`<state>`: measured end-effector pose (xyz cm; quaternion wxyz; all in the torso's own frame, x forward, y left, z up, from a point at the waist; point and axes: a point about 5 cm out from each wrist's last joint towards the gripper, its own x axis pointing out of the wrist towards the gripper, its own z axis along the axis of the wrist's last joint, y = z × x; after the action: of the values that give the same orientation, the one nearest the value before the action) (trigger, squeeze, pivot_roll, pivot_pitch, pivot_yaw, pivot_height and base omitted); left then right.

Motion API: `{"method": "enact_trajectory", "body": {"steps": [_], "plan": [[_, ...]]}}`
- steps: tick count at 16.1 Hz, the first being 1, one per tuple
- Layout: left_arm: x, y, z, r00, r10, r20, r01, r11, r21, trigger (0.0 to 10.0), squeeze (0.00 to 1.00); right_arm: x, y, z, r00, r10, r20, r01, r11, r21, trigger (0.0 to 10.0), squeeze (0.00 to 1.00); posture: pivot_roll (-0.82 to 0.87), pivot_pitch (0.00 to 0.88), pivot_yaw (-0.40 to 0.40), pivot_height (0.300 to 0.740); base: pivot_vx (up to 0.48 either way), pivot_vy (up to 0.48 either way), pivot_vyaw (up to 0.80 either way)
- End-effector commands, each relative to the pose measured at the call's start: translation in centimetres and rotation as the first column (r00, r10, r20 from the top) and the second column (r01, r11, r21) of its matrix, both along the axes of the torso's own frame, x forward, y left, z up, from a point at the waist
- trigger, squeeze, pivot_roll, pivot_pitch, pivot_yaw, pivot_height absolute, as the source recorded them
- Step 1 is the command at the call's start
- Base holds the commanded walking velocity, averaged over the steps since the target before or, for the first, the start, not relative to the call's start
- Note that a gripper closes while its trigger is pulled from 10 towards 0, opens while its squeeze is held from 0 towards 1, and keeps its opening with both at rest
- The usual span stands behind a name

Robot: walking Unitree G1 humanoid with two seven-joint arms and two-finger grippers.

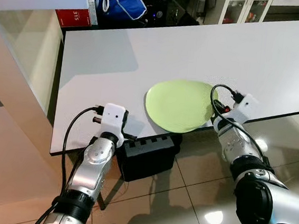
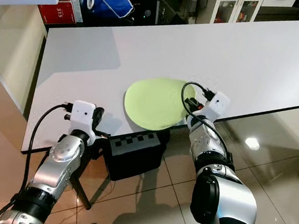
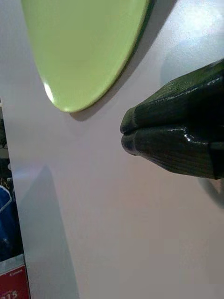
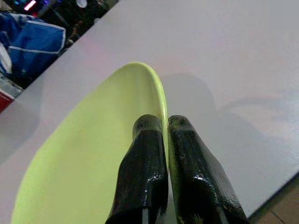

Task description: Setting the table

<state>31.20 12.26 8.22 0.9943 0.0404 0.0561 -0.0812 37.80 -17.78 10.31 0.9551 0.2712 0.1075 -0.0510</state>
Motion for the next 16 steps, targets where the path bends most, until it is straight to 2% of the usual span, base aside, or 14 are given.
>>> {"method": "enact_trajectory", "body": {"steps": [1,6,16], "plan": [[-0.09,0.37,0.32,1.000,0.008,0.011,-0.008,1.000,0.002,10.0,0.00,-0.72,-0.36,-1.39,0.998,-0.009,-0.064,0.005,0.999,-0.052,10.0,0.00,0.08,0.000,0.019,0.740,0.000,0.000,0.00],[-0.14,0.31,0.32,1.000,0.008,0.004,-0.008,1.000,-0.003,10.0,0.00,-0.69,0.16,-1.40,0.998,0.011,-0.057,-0.015,0.998,-0.067,10.0,0.00,0.07,0.000,0.022,0.740,0.049,0.000,0.00],[0.08,0.08,0.33,1.000,-0.003,-0.001,0.003,1.000,0.004,10.0,0.00,-0.81,0.63,-1.58,0.998,0.047,-0.043,-0.051,0.995,-0.090,10.0,0.00,0.06,0.000,0.028,0.740,0.473,0.000,0.00]]}}
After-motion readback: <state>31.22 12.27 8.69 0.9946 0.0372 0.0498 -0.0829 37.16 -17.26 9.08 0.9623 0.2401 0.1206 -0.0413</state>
